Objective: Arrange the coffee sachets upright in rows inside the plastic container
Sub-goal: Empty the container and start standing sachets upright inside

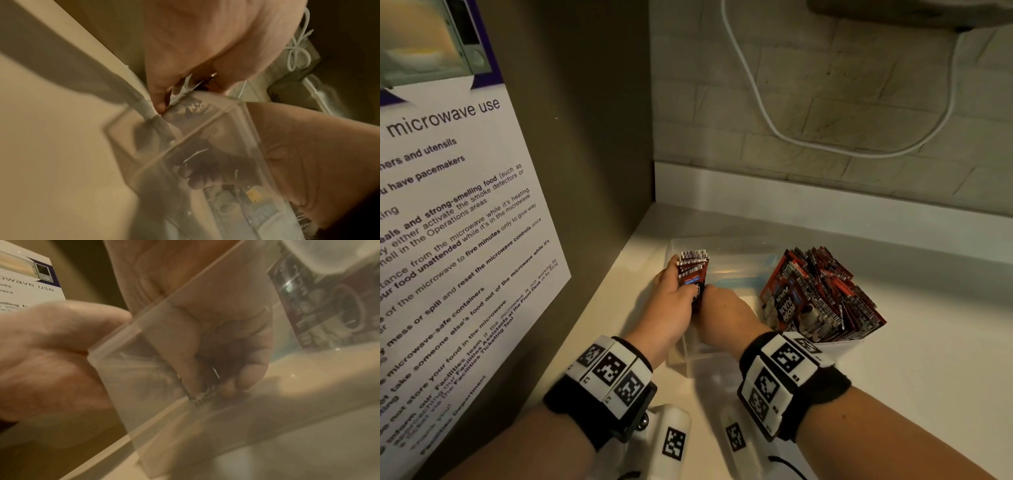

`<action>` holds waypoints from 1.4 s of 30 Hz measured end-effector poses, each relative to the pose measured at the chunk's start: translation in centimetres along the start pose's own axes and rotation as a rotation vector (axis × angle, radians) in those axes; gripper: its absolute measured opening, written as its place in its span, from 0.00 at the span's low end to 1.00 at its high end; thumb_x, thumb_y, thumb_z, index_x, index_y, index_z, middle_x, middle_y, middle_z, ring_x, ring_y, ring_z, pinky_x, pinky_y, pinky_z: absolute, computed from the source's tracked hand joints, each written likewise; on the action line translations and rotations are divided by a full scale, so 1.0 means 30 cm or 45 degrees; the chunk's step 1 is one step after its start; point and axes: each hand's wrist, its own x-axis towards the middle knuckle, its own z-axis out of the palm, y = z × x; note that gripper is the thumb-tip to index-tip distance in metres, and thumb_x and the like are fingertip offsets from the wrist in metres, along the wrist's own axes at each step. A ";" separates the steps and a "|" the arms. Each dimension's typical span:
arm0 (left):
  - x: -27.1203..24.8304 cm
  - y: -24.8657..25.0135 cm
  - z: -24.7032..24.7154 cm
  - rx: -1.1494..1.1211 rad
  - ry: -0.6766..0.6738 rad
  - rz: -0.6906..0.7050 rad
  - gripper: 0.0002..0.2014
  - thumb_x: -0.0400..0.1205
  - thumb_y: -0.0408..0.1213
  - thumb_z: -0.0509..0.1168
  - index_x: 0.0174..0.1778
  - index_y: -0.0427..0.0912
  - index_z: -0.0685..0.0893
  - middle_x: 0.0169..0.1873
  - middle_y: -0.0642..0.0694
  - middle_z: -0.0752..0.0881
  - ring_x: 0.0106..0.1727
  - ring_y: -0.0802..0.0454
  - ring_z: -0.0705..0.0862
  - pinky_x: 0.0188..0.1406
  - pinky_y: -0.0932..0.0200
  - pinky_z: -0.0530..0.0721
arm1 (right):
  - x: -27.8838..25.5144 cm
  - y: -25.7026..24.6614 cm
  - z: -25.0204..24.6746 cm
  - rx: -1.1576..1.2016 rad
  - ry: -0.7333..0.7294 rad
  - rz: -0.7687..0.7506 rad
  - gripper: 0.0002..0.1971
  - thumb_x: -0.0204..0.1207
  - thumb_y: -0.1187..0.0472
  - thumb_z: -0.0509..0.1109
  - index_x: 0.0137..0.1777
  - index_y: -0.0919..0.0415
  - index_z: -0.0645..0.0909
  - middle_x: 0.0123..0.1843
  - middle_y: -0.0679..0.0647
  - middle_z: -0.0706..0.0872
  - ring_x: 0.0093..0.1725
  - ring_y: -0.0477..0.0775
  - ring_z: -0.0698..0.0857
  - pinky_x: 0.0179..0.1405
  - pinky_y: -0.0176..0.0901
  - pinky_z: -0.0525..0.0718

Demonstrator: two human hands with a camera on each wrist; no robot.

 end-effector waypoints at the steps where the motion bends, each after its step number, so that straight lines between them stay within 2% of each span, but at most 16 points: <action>1: -0.001 0.009 0.004 -0.017 0.011 -0.018 0.29 0.84 0.30 0.54 0.82 0.52 0.63 0.74 0.44 0.72 0.72 0.46 0.75 0.75 0.45 0.72 | 0.000 0.001 0.004 0.003 -0.001 0.000 0.12 0.79 0.62 0.62 0.60 0.64 0.78 0.57 0.59 0.84 0.56 0.60 0.84 0.43 0.41 0.73; 6: -0.003 0.045 0.021 -0.162 0.062 -0.047 0.31 0.85 0.26 0.49 0.84 0.55 0.58 0.76 0.47 0.72 0.73 0.48 0.75 0.76 0.47 0.71 | -0.002 0.002 0.007 0.041 0.011 -0.005 0.12 0.80 0.62 0.61 0.60 0.64 0.77 0.57 0.60 0.85 0.56 0.62 0.84 0.44 0.43 0.74; 12: 0.007 0.072 0.013 -0.320 0.087 -0.100 0.32 0.84 0.23 0.47 0.81 0.57 0.66 0.69 0.47 0.77 0.64 0.48 0.81 0.67 0.49 0.81 | -0.011 0.001 -0.006 0.123 0.018 0.006 0.12 0.80 0.58 0.63 0.59 0.63 0.77 0.56 0.60 0.86 0.55 0.62 0.85 0.43 0.43 0.76; 18: 0.010 0.079 0.018 -0.324 0.075 -0.120 0.32 0.84 0.23 0.46 0.81 0.58 0.65 0.71 0.47 0.76 0.65 0.48 0.81 0.68 0.46 0.80 | -0.019 -0.006 -0.013 0.128 -0.014 0.049 0.12 0.80 0.57 0.64 0.59 0.62 0.77 0.55 0.59 0.86 0.54 0.61 0.85 0.44 0.43 0.76; 21: 0.001 0.083 0.015 -0.306 0.049 -0.091 0.34 0.84 0.22 0.46 0.83 0.59 0.60 0.70 0.51 0.73 0.64 0.52 0.79 0.63 0.54 0.81 | -0.025 -0.010 -0.022 0.151 -0.031 0.085 0.11 0.79 0.57 0.65 0.57 0.61 0.79 0.54 0.58 0.86 0.53 0.60 0.85 0.42 0.43 0.75; 24: -0.006 0.087 0.011 -0.331 0.020 -0.054 0.36 0.84 0.19 0.45 0.84 0.57 0.57 0.80 0.53 0.65 0.66 0.57 0.73 0.57 0.62 0.76 | -0.032 -0.014 -0.035 0.183 -0.046 0.118 0.10 0.78 0.56 0.66 0.54 0.60 0.80 0.52 0.57 0.86 0.53 0.60 0.85 0.41 0.43 0.73; 26: -0.009 0.088 0.008 -0.343 0.000 -0.048 0.37 0.83 0.18 0.44 0.84 0.55 0.56 0.82 0.54 0.62 0.66 0.59 0.71 0.49 0.68 0.76 | -0.040 -0.016 -0.043 0.186 -0.040 0.137 0.05 0.77 0.56 0.67 0.45 0.57 0.78 0.49 0.56 0.85 0.53 0.60 0.85 0.41 0.42 0.73; 27: -0.010 0.087 0.007 -0.340 -0.008 -0.052 0.37 0.83 0.17 0.44 0.85 0.55 0.55 0.83 0.53 0.62 0.65 0.60 0.70 0.44 0.70 0.75 | -0.044 -0.015 -0.049 0.194 -0.029 0.144 0.08 0.77 0.56 0.67 0.39 0.55 0.73 0.45 0.54 0.83 0.52 0.59 0.84 0.41 0.41 0.73; 29: -0.013 0.087 0.003 -0.333 -0.015 -0.056 0.39 0.82 0.16 0.44 0.85 0.55 0.54 0.83 0.54 0.62 0.60 0.62 0.74 0.38 0.73 0.75 | -0.052 -0.013 -0.060 0.198 -0.010 0.174 0.16 0.75 0.57 0.69 0.31 0.52 0.66 0.36 0.49 0.75 0.46 0.57 0.82 0.40 0.41 0.72; 32: -0.019 0.094 -0.006 -0.307 -0.006 -0.051 0.40 0.81 0.15 0.46 0.85 0.56 0.54 0.83 0.55 0.61 0.45 0.74 0.76 0.32 0.76 0.75 | -0.069 -0.013 -0.087 0.192 0.013 0.233 0.19 0.73 0.57 0.72 0.32 0.52 0.63 0.32 0.46 0.70 0.40 0.53 0.75 0.34 0.39 0.71; 34: -0.025 0.105 -0.010 -0.278 0.004 -0.014 0.40 0.81 0.15 0.46 0.85 0.55 0.53 0.84 0.54 0.59 0.35 0.83 0.77 0.28 0.80 0.75 | -0.082 -0.018 -0.112 0.206 0.020 0.254 0.18 0.70 0.57 0.76 0.32 0.54 0.66 0.33 0.47 0.72 0.41 0.54 0.78 0.28 0.40 0.70; 36: -0.031 0.118 -0.015 -0.249 0.024 0.028 0.40 0.81 0.14 0.47 0.85 0.54 0.53 0.84 0.53 0.58 0.29 0.86 0.75 0.25 0.81 0.75 | -0.101 -0.027 -0.155 0.235 0.039 0.249 0.11 0.70 0.58 0.76 0.40 0.60 0.75 0.37 0.49 0.77 0.46 0.57 0.82 0.32 0.39 0.76; 37: -0.033 0.124 -0.019 -0.236 0.038 0.045 0.40 0.80 0.14 0.48 0.85 0.54 0.54 0.84 0.53 0.58 0.32 0.86 0.75 0.26 0.80 0.75 | -0.113 -0.031 -0.183 0.259 0.047 0.242 0.12 0.70 0.59 0.75 0.48 0.63 0.79 0.42 0.52 0.80 0.49 0.58 0.84 0.38 0.41 0.81; 39: -0.036 0.131 -0.027 -0.202 0.051 0.100 0.41 0.80 0.15 0.50 0.83 0.57 0.56 0.83 0.54 0.59 0.51 0.79 0.77 0.39 0.75 0.81 | -0.137 -0.030 -0.248 0.322 0.095 0.217 0.21 0.70 0.61 0.75 0.62 0.67 0.78 0.53 0.59 0.85 0.49 0.57 0.86 0.46 0.47 0.86; 41: -0.048 0.145 -0.032 -0.112 0.055 0.193 0.40 0.79 0.18 0.54 0.82 0.61 0.59 0.82 0.56 0.60 0.73 0.61 0.70 0.63 0.58 0.81 | -0.170 -0.020 -0.320 0.412 0.169 0.190 0.27 0.70 0.61 0.76 0.69 0.65 0.76 0.58 0.62 0.86 0.46 0.55 0.86 0.38 0.41 0.83; 42: -0.057 0.157 -0.032 -0.074 0.073 0.249 0.39 0.79 0.20 0.56 0.81 0.62 0.60 0.81 0.57 0.61 0.76 0.58 0.67 0.69 0.53 0.77 | -0.189 -0.011 -0.356 0.460 0.228 0.182 0.28 0.69 0.60 0.77 0.69 0.62 0.77 0.58 0.61 0.86 0.47 0.55 0.86 0.38 0.39 0.79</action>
